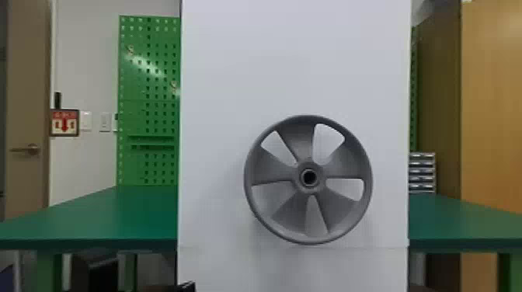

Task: Hold the wheel and insert it

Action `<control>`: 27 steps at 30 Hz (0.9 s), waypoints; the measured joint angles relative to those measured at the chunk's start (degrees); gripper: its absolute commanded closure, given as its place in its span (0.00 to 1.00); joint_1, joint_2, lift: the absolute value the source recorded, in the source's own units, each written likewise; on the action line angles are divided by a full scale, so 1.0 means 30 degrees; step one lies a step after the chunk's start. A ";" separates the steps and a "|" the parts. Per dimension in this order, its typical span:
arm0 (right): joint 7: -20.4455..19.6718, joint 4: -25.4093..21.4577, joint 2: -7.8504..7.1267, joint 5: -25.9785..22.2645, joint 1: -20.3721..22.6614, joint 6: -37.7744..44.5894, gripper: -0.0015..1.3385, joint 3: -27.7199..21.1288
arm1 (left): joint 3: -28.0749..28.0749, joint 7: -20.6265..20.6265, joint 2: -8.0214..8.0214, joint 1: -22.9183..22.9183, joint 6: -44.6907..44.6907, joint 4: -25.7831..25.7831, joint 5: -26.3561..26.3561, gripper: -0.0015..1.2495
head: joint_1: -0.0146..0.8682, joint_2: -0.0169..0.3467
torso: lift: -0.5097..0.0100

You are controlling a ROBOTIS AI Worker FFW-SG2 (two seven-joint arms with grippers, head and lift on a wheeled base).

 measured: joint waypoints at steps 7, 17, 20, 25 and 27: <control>0.0047 0.1614 0.0005 0.0271 0.0592 -0.1464 0.00 0.0132 | 0.0044 -0.0012 -0.0020 0.0043 -0.0036 -0.0025 0.0000 0.40 | 0.02 0.07 | 0.03; 0.0130 0.3737 -0.0055 0.0793 0.0953 -0.3370 0.00 0.0169 | 0.0099 -0.0014 -0.0030 0.0127 -0.0076 -0.0053 0.0026 0.40 | 0.02 0.07 | 0.03; 0.0130 0.4397 -0.0092 0.0834 0.1042 -0.3870 0.00 0.0165 | 0.0115 -0.0014 -0.0032 0.0158 -0.0095 -0.0053 0.0030 0.40 | 0.02 0.07 | 0.03; 0.0129 0.5103 -0.0108 0.0863 0.1161 -0.4180 0.00 0.0246 | 0.0143 -0.0014 -0.0047 0.0174 -0.0121 -0.0053 0.0060 0.40 | 0.02 0.07 | 0.03; 0.0128 0.5211 -0.0101 0.0867 0.1217 -0.4232 0.00 0.0283 | 0.0149 -0.0014 -0.0047 0.0186 -0.0124 -0.0053 0.0082 0.40 | 0.02 0.07 | 0.03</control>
